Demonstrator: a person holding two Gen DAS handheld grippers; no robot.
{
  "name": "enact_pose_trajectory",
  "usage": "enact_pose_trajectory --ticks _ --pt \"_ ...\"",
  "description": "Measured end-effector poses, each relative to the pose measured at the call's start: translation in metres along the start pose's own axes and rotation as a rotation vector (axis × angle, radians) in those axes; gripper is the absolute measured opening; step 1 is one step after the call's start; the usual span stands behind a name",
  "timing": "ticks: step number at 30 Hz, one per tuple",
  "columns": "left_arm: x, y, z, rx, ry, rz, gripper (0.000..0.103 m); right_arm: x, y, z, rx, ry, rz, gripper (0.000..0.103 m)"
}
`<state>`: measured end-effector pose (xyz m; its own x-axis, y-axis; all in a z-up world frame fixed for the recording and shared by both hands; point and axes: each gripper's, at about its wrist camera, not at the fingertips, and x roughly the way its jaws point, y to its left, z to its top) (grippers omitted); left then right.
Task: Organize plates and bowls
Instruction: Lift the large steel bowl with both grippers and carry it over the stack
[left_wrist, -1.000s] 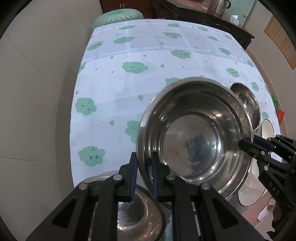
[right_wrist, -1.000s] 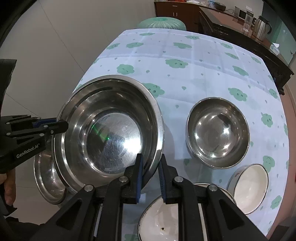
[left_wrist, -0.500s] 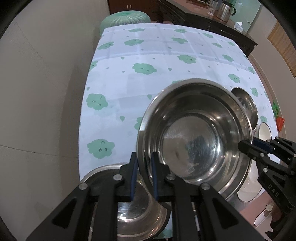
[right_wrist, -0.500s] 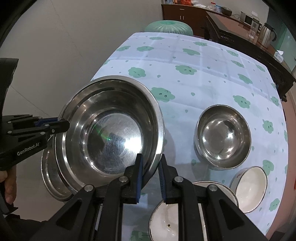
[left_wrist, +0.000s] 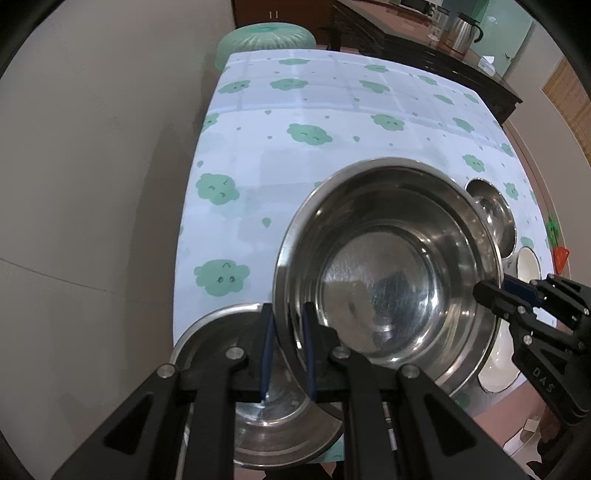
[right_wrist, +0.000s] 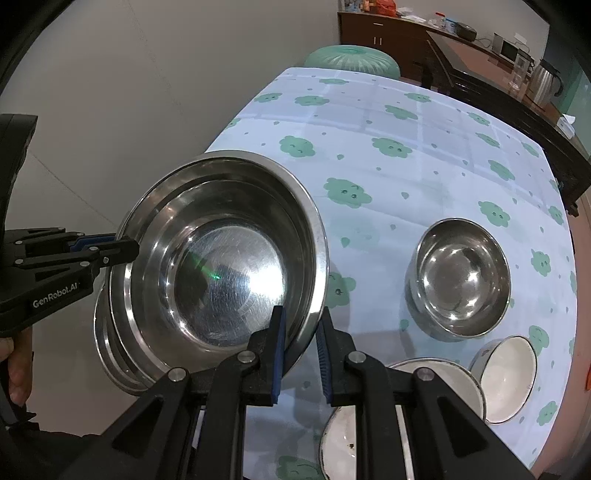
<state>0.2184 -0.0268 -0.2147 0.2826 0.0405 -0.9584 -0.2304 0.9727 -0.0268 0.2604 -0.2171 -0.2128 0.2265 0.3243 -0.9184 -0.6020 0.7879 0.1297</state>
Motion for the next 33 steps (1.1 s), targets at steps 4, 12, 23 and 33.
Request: enact_pose_trajectory --ticks 4,12,23,33 --pt "-0.002 0.008 -0.006 -0.018 0.002 0.005 0.012 0.001 0.008 -0.002 -0.012 0.005 0.014 0.018" --pt "-0.007 0.023 -0.017 -0.050 0.000 0.019 0.012 0.000 0.025 -0.001 -0.046 0.002 0.031 0.018" --pt "-0.011 0.036 -0.029 -0.075 -0.001 0.037 0.012 0.003 0.041 0.001 -0.074 0.003 0.043 0.018" --pt "-0.010 0.051 -0.039 -0.104 0.008 0.046 0.012 0.008 0.058 0.001 -0.096 0.012 0.057 0.018"
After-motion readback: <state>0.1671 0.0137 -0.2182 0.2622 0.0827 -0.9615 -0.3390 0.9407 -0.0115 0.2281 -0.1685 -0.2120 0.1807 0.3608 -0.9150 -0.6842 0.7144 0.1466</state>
